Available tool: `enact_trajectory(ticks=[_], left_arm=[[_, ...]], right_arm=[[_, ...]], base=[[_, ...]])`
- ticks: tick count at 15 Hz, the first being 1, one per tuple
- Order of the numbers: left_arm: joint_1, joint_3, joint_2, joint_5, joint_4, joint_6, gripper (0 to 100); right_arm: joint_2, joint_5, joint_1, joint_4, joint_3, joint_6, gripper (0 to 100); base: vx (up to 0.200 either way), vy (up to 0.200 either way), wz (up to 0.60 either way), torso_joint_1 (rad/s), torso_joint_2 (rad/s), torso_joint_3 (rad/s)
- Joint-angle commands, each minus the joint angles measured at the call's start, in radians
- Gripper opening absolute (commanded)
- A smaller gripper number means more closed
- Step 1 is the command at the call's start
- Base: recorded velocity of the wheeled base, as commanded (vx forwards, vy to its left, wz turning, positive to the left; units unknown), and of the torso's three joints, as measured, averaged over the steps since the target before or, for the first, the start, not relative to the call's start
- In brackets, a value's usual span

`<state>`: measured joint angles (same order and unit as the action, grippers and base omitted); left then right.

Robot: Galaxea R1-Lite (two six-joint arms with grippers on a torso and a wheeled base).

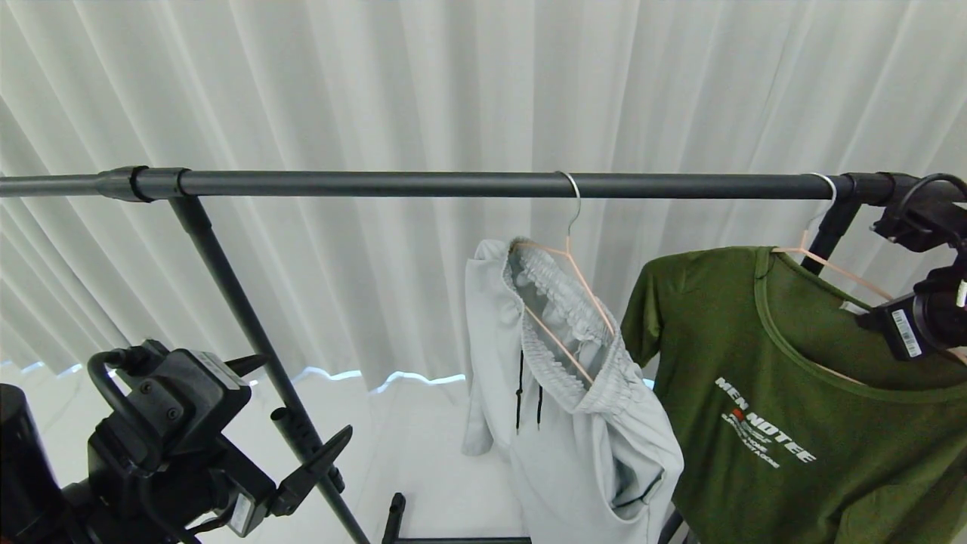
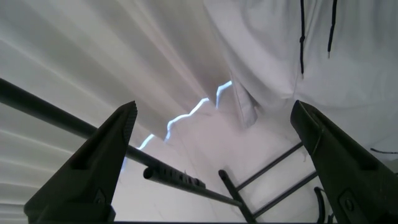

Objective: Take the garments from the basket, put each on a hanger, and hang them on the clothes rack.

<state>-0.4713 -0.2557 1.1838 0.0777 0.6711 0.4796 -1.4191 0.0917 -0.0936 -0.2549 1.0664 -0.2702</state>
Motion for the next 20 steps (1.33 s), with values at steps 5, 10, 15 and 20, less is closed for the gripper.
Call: enact_trajectory(ticks=[5, 10, 15, 20], left_arm=[[0.088, 0.016, -0.049, 0.004, 0.005, -0.004, 100], [0.243, 0.049, -0.115, 0.004, 0.004, -0.004, 100], [0.359, 0.079, -0.194, 0.004, 0.004, 0.001, 100], [0.419, 0.153, -0.325, 0.031, -0.002, 0.004, 100]], right_arm=[[0.217, -0.021, -0.005, 0.006, -0.103, 0.063, 100], [0.513, -0.075, 0.025, 0.051, -0.302, 0.137, 100], [0.609, -0.073, 0.109, 0.049, -0.371, 0.135, 100], [0.683, -0.056, 0.135, 0.037, -0.428, 0.131, 100]], base=[[0.000, 0.000, 0.00, 0.000, 0.00, 0.000], [-0.080, 0.000, 0.00, 0.003, 0.00, 0.001], [-0.200, 0.000, 0.00, -0.004, 0.00, 0.004], [-0.200, 0.000, 0.00, 0.004, 0.00, 0.001]])
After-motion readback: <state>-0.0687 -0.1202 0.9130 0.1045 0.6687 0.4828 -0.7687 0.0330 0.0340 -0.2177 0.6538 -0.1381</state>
